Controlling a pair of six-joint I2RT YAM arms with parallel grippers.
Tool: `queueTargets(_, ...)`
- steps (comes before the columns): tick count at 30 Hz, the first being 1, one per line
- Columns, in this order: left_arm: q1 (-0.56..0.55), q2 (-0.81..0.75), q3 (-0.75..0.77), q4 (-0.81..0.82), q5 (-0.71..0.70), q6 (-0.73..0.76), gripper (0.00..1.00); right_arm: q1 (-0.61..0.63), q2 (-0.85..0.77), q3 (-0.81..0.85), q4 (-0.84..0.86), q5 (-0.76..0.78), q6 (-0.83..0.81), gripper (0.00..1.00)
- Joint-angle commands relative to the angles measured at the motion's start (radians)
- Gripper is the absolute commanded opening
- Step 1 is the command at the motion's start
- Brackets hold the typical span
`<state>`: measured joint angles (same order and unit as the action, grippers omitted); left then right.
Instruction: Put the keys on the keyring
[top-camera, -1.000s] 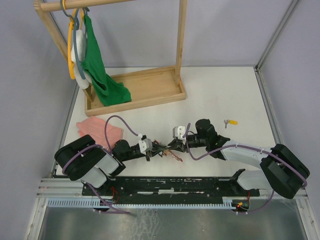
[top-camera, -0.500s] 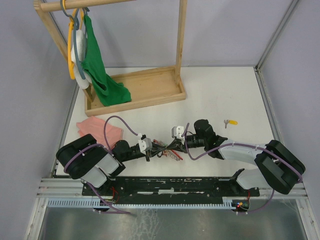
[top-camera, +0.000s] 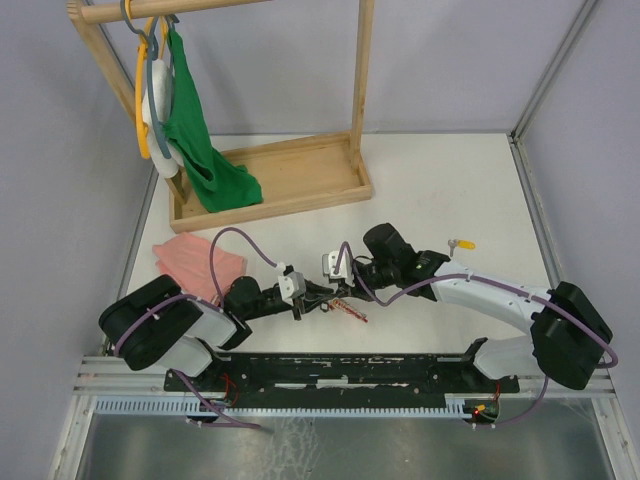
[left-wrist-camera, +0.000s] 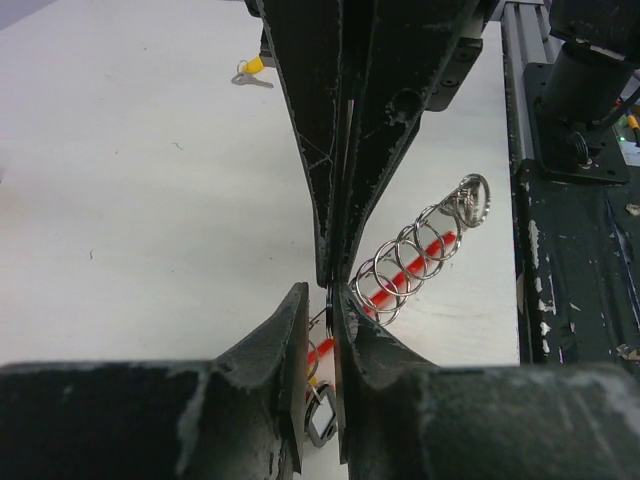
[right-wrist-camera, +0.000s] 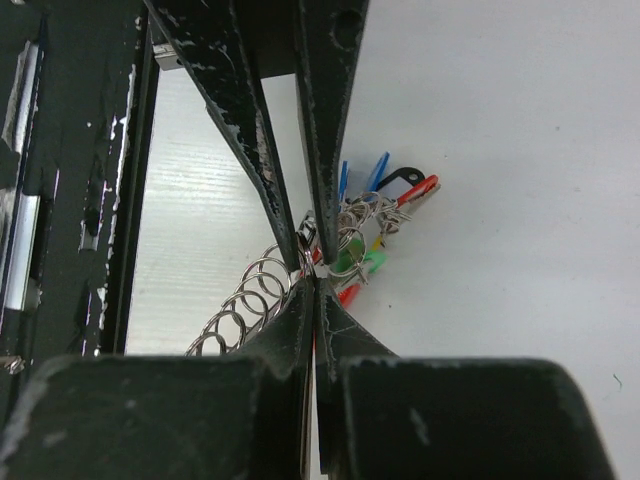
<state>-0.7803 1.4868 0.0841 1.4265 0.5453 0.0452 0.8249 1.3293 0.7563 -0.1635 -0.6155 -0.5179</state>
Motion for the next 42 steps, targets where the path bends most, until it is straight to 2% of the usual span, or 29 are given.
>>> queueTargets(1, 0.0, -0.092, 0.049, -0.154, -0.003, 0.052, 0.22, 0.047, -0.013, 0.113, -0.204, 0.134, -0.078, 0.01)
queueTargets(12, 0.0, -0.105, 0.067, -0.221, 0.022, 0.062, 0.21, 0.113, 0.028, 0.192, -0.263, 0.219, -0.113, 0.01)
queueTargets(19, -0.001, -0.099, 0.083, -0.227, 0.037, 0.059, 0.17, 0.132, 0.045, 0.193, -0.231, 0.212, -0.109, 0.01)
queueTargets(24, -0.001, -0.076, 0.084, -0.212, 0.054, 0.056, 0.03, 0.135, 0.034, 0.17, -0.173, 0.199, -0.095, 0.01)
queueTargets(27, -0.002, -0.068, 0.065, -0.171, 0.043, 0.054, 0.03, 0.131, -0.002, 0.131, -0.13, 0.211, -0.088, 0.02)
queueTargets(30, -0.002, -0.056, 0.039, -0.081, 0.02, 0.05, 0.03, 0.102, -0.055, 0.051, -0.055, 0.206, -0.07, 0.12)
queueTargets(34, -0.002, -0.029, 0.012, 0.022, -0.001, 0.041, 0.03, 0.029, -0.126, -0.056, 0.052, 0.122, -0.038, 0.2)
queueTargets(38, -0.002, -0.003, -0.002, 0.095, -0.012, 0.038, 0.03, -0.04, -0.168, -0.152, 0.191, 0.025, 0.017, 0.23)
queueTargets(42, -0.001, 0.037, -0.017, 0.189, -0.012, 0.024, 0.03, -0.057, -0.131, -0.188, 0.278, -0.035, 0.046, 0.24)
